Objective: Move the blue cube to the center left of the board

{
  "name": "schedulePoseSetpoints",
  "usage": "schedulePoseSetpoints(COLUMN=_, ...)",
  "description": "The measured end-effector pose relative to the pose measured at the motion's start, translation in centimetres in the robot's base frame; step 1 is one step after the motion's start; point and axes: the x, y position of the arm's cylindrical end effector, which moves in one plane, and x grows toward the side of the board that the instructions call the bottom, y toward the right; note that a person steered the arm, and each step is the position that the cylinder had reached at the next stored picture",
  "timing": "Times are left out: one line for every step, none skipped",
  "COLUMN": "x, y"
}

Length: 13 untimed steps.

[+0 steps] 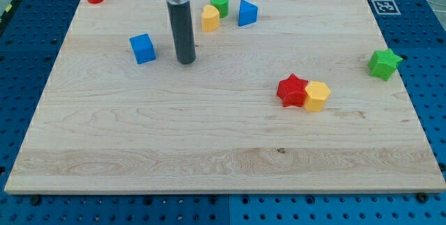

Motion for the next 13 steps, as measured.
schedulePoseSetpoints(x=-2.8, y=0.0)
schedulePoseSetpoints(x=-4.7, y=-0.3)
schedulePoseSetpoints(x=-4.8, y=-1.2)
schedulePoseSetpoints(x=-4.4, y=-2.4)
schedulePoseSetpoints(x=-3.6, y=-3.8)
schedulePoseSetpoints(x=-3.2, y=-5.1)
schedulePoseSetpoints(x=-3.2, y=-6.3)
schedulePoseSetpoints(x=-3.2, y=-7.5)
schedulePoseSetpoints(x=-3.1, y=-8.2)
schedulePoseSetpoints(x=-2.6, y=-8.4)
schedulePoseSetpoints(x=-1.9, y=-8.4)
schedulePoseSetpoints(x=-0.8, y=-8.4)
schedulePoseSetpoints(x=0.5, y=-8.4)
